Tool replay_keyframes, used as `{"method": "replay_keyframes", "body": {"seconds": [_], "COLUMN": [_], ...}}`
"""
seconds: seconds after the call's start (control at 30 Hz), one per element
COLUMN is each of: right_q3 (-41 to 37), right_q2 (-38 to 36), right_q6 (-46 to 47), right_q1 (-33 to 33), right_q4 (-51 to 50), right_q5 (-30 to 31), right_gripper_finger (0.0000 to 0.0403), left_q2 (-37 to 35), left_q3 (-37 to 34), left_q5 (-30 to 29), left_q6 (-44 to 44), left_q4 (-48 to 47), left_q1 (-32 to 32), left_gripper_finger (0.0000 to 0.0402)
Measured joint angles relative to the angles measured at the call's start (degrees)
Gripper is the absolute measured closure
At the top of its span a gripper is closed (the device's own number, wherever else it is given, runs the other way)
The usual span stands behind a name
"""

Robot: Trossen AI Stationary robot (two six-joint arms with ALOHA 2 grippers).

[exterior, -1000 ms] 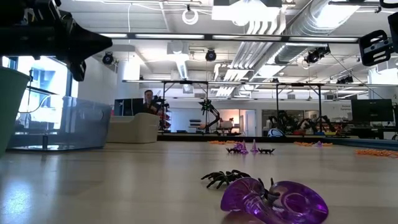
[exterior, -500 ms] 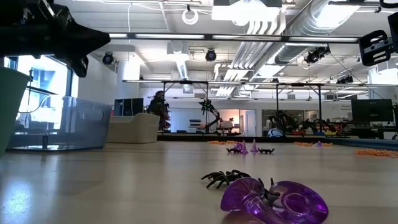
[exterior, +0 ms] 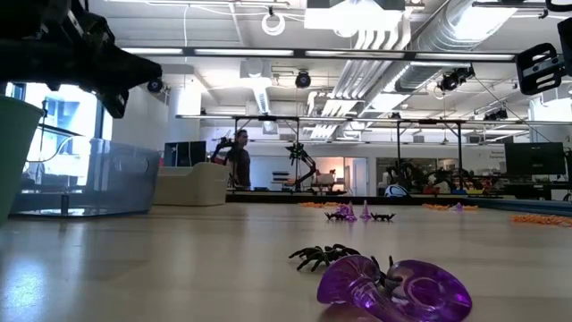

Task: Sort Halloween decoration
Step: Put the center violet witch hat into the black bin

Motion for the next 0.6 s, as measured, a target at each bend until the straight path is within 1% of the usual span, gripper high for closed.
{"method": "replay_keyframes", "body": {"seconds": [0.13,0.23,0.4,0.5,0.6], "right_q3": [0.00,-0.02,0.00,-0.01,-0.01], "right_q2": [-0.01,-0.02,-0.02,0.00,0.00], "right_q6": [0.00,-0.02,0.00,0.00,0.00], "right_q1": [0.00,0.00,0.00,0.01,0.01], "right_q4": [0.02,0.00,0.00,0.00,0.02], "right_q5": [0.00,0.00,0.00,0.00,0.00], "right_gripper_finger": [0.0402,0.0402,0.0402,0.0402,0.0402], "left_q2": [5.05,10.16,20.20,27.08,34.46], "left_q3": [4.45,7.78,12.62,16.19,20.53], "left_q5": [0.50,1.49,3.06,3.31,3.40], "left_q6": [1.54,3.31,4.17,4.32,6.96], "left_q4": [-3.99,-5.13,-4.43,-1.22,0.03], "left_q1": [0.00,0.00,-0.14,-1.31,-2.90], "left_gripper_finger": [0.0379,0.0371,0.0333,0.0305,0.0280]}}
